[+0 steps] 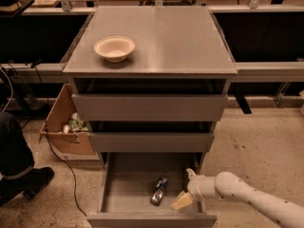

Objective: Place redbull can into bottom drawer

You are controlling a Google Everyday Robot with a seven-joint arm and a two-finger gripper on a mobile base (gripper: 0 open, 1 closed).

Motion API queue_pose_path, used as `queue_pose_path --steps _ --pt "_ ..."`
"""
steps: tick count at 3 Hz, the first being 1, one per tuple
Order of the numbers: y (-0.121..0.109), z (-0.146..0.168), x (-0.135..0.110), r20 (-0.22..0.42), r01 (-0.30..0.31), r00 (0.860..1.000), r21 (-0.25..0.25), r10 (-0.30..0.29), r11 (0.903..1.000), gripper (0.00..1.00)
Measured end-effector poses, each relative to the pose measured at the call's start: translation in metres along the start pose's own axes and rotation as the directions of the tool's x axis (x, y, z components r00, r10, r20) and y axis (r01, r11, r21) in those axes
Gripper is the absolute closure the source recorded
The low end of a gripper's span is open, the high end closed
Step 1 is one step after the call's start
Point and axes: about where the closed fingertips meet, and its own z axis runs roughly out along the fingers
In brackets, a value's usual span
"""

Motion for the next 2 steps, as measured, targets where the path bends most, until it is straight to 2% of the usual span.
queue_pose_path --steps 1,2 --pt "0.0046 -0.0273 -0.0199 -0.027 0.045 0.999 0.015 -0.045 0.9989 0.00" --pt "0.0037 -0.0275 -0.0204 -0.027 0.046 0.999 0.016 -0.045 0.9988 0.00"
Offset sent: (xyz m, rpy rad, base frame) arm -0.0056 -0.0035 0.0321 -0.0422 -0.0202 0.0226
